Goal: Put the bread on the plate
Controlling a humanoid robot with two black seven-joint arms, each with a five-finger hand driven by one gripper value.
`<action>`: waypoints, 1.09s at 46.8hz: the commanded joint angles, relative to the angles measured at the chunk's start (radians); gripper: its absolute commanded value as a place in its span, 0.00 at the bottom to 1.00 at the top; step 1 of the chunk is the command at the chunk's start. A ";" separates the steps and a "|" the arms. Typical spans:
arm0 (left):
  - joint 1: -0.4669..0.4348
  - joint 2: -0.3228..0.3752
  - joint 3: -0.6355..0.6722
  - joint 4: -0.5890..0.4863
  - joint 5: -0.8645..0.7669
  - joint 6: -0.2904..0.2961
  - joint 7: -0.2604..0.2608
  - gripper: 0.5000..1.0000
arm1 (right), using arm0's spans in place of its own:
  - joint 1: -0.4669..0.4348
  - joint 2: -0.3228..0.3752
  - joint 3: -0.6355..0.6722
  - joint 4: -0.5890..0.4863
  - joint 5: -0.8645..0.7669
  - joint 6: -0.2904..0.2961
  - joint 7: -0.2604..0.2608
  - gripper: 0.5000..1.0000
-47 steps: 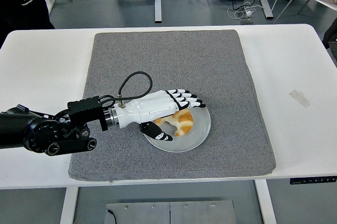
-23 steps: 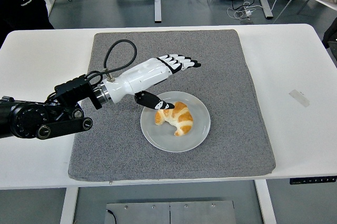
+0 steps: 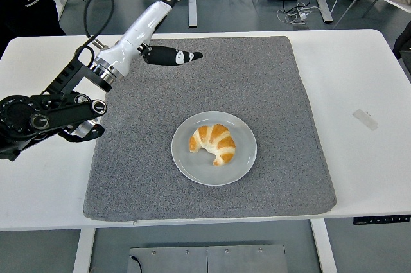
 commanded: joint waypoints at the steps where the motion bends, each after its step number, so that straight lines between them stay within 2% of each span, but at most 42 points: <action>1: 0.020 0.004 -0.065 0.009 -0.085 0.000 0.000 0.95 | 0.000 0.000 0.000 0.000 0.000 0.000 0.000 1.00; 7: 0.069 0.012 -0.167 0.055 -0.174 0.000 0.000 0.95 | 0.000 0.000 0.000 0.000 0.000 0.000 0.000 1.00; 14: 0.121 -0.026 -0.313 0.181 -0.252 -0.003 0.000 0.95 | 0.000 0.000 0.000 0.000 0.000 0.000 0.000 1.00; 21: 0.136 -0.108 -0.424 0.383 -0.343 -0.190 0.000 0.95 | 0.000 0.000 0.000 0.000 0.000 0.000 0.000 1.00; 28: 0.133 -0.195 -0.487 0.566 -0.361 -0.327 0.004 0.95 | 0.000 0.000 0.000 0.000 0.000 0.000 0.000 1.00; 39: 0.129 -0.280 -0.591 0.695 -0.415 -0.482 0.025 0.95 | 0.000 0.000 0.000 0.000 0.000 0.000 0.000 1.00; 51: 0.132 -0.333 -0.611 0.784 -0.556 -0.611 0.152 0.95 | 0.000 0.000 0.000 0.000 0.000 0.000 0.000 1.00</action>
